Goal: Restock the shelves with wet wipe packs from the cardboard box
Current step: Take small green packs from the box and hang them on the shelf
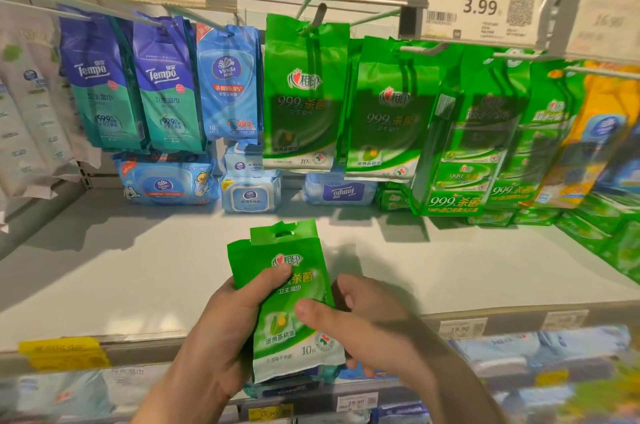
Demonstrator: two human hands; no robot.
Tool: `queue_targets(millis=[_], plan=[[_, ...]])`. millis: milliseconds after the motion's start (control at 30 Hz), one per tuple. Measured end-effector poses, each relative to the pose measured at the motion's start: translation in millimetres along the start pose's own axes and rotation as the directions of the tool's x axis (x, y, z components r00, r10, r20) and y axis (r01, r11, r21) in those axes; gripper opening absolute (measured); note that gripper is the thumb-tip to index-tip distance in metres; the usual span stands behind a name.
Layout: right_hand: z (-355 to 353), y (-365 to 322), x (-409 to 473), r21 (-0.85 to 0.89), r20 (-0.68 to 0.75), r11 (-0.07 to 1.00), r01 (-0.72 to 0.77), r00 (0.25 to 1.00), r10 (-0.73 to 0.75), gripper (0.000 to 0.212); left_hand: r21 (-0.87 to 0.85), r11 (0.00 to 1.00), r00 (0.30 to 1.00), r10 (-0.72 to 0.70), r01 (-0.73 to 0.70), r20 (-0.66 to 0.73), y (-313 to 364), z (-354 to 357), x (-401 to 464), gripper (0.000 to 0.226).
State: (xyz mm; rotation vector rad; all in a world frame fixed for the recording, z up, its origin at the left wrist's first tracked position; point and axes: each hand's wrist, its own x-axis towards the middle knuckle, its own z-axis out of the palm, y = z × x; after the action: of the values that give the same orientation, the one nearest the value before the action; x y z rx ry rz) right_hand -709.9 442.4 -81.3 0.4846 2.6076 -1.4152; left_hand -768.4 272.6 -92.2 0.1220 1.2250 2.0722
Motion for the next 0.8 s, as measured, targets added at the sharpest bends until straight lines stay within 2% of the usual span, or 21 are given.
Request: queue_targets(millis=[33, 167, 267, 367, 500, 600, 700, 800], plan=[[1.0, 2.0, 0.9, 0.009, 0.011, 1.0, 0.011, 1.0, -0.011, 0.045, 0.012, 0.999, 0.995, -0.04, 0.041, -0.092, -2.9, 1.6, 8.3, 0.055], [0.0, 9.1, 1.2, 0.084, 0.053, 0.996, 0.034, 0.998, -0.039, 0.03, -0.009, 1.0, 0.992, -0.006, 0.005, -0.128, -9.3, 0.9, 18.9, 0.047], [-2.0, 14.1, 2.8, 0.168, 0.054, 0.986, 0.009, 0.998, -0.018, 0.032, -0.017, 0.999, 0.982, 0.024, -0.028, -0.188, -9.4, 6.0, 19.0, 0.044], [-7.3, 22.7, 6.8, 0.256, -0.025, 0.967, -0.003, 1.0, 0.01, 0.035, -0.061, 0.997, 0.978, 0.03, -0.043, -0.207, -9.2, 3.9, 21.9, 0.039], [-20.7, 28.3, 5.5, 0.271, -0.229, 0.956, 0.108, 0.972, -0.045, 0.021, -0.112, 0.994, 0.974, -0.014, -0.012, -0.228, -8.6, -2.5, 25.5, 0.037], [-33.6, 29.9, -0.6, 0.15, -0.363, 0.958, 0.246, 0.914, -0.178, 0.01, -0.116, 0.993, 0.97, -0.032, 0.003, -0.242, -7.0, -3.8, 27.9, 0.037], [-43.6, 29.7, -13.4, -0.001, -0.43, 0.888, 0.459, 0.802, -0.415, 0.012, -0.123, 0.992, 0.968, -0.042, 0.011, -0.246, -6.7, -5.5, 30.3, 0.036], [-48.3, 16.6, -25.6, 0.148, -0.545, 0.793, 0.591, 0.718, -0.433, 0.009, -0.13, 0.991, 0.969, -0.055, 0.024, -0.241, -4.6, -5.8, 30.1, 0.038]])
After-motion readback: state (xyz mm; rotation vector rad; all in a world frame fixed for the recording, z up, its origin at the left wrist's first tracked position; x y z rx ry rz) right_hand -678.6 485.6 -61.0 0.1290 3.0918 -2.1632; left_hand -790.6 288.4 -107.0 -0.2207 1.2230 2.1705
